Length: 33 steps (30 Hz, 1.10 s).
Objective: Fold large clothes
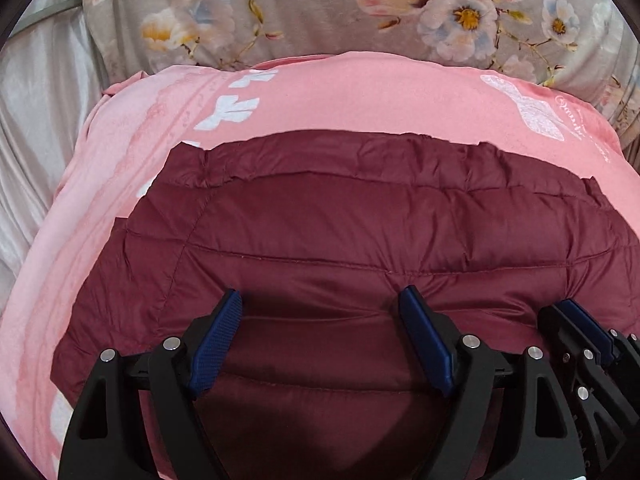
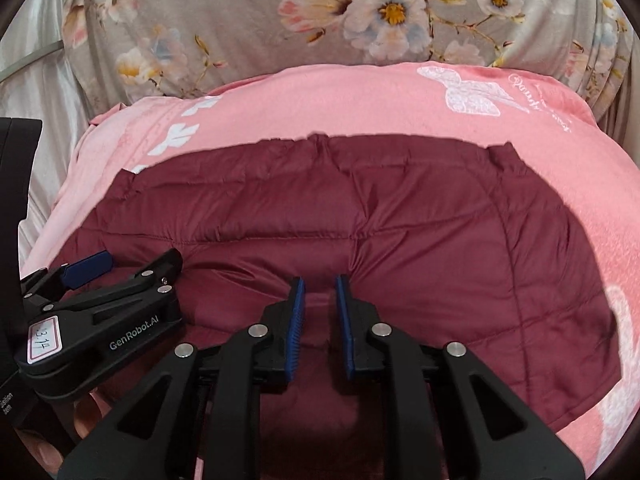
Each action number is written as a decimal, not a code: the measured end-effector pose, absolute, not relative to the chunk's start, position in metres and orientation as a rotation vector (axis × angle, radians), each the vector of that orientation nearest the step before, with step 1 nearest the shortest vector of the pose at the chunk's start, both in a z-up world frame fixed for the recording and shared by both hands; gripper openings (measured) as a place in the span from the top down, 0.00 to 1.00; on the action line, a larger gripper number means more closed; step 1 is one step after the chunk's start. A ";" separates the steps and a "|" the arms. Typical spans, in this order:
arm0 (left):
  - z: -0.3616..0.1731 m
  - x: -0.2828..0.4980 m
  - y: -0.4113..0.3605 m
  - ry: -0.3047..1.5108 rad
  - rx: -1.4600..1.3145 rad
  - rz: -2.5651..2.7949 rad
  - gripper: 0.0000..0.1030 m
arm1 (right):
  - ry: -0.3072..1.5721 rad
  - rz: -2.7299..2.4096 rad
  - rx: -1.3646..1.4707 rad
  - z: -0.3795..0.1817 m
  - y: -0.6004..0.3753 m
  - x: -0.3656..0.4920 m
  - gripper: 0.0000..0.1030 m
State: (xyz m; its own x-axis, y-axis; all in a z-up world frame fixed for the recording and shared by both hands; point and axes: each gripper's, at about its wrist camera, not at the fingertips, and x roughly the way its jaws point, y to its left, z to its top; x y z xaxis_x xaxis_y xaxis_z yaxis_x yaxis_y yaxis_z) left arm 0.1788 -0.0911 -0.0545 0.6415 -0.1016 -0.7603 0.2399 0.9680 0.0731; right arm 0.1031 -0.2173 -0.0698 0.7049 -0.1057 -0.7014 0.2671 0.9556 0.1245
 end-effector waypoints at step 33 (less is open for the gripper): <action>-0.070 0.175 -0.099 0.824 0.218 -0.143 0.16 | 0.797 -0.258 0.130 -0.080 -0.210 0.112 0.84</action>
